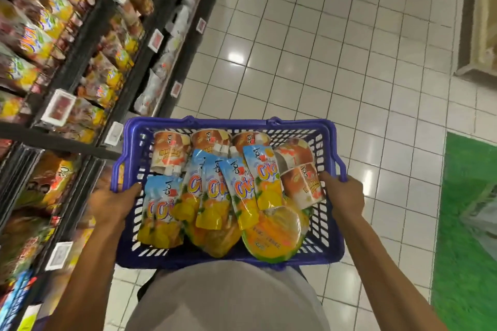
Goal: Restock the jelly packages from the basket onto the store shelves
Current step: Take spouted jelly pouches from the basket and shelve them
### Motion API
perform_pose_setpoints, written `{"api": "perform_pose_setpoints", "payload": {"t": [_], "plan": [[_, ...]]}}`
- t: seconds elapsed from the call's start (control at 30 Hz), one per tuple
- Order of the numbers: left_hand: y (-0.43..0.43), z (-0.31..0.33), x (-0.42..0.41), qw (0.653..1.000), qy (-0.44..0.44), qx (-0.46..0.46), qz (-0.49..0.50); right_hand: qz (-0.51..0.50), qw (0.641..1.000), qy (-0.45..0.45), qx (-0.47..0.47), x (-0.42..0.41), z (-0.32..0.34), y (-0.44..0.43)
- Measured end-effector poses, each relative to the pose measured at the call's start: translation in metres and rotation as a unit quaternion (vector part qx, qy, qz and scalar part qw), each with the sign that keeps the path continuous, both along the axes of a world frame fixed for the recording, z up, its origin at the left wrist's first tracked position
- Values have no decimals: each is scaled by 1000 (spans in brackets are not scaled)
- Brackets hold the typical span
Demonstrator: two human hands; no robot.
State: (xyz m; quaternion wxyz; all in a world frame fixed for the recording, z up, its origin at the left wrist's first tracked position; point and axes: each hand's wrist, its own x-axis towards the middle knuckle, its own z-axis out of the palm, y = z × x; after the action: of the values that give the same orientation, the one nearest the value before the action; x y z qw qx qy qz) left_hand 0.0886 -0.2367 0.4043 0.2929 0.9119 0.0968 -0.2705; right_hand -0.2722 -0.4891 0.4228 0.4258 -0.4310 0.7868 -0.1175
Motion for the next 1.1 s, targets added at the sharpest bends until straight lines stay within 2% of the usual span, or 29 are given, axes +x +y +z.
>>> {"api": "perform_pose_setpoints", "payload": {"t": [0.43,0.67,0.77,0.9,1.1], "plan": [[-107,-39,23,985,2,-22,169,179,983,33,-24,170,-9,-243],[-158,-48,19,957,43,10,285,322,946,29,-16,281,-25,-333],[-177,-68,10,933,67,9,354,391,920,40,6,327,-58,-366],[-193,-122,10,913,104,20,394,478,874,54,69,384,-124,-395],[-205,-224,13,851,149,-11,503,531,826,126,140,444,-237,-409]]}}
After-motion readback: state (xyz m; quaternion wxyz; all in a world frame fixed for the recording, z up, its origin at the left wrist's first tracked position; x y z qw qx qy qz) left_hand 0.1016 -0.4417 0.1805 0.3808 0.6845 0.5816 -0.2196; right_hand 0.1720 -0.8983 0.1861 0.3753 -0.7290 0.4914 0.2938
